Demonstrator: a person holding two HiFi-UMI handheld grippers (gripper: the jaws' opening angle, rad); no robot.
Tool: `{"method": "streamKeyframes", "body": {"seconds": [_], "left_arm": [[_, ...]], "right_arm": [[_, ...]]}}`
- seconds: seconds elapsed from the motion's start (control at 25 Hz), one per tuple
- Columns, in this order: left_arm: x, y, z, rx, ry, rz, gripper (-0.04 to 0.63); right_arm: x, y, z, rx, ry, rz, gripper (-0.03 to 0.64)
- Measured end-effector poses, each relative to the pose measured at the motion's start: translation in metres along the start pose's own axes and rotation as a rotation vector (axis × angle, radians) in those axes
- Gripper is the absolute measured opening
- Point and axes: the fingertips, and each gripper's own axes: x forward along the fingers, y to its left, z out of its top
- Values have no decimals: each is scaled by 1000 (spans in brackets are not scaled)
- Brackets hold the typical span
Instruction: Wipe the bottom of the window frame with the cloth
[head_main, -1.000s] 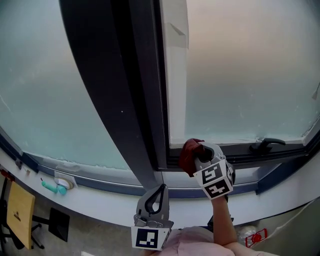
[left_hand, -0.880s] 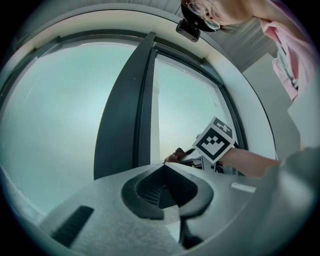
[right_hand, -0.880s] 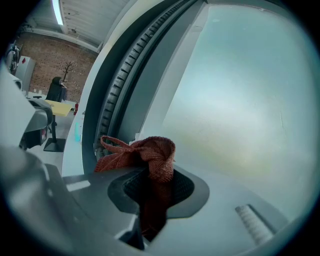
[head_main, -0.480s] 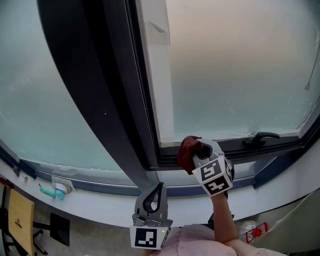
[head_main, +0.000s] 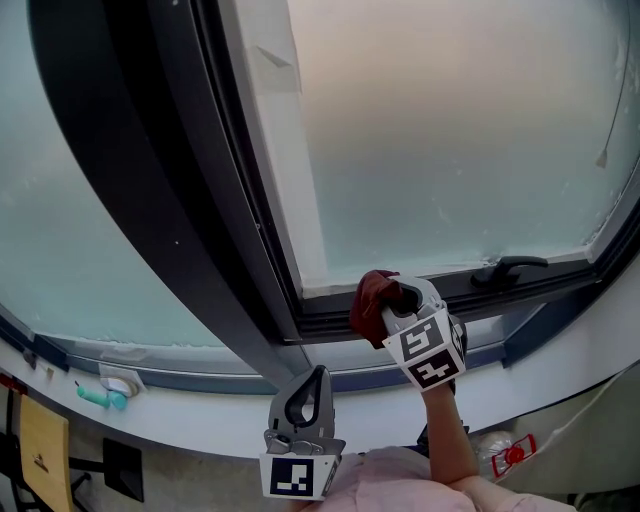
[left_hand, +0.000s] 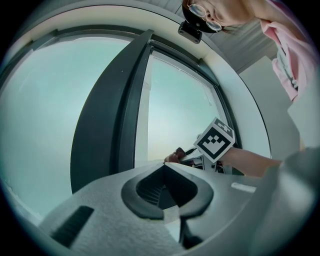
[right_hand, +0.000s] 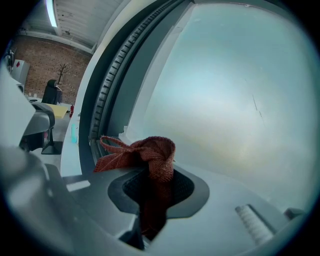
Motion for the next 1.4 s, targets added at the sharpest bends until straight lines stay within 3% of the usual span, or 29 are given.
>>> {"method": "streamKeyframes", "body": {"seconds": [1.4], "left_arm": [[22, -31, -5, 0, 14, -44, -3]], "right_arm": [[-24, -46, -30, 74, 2, -45, 61]]}}
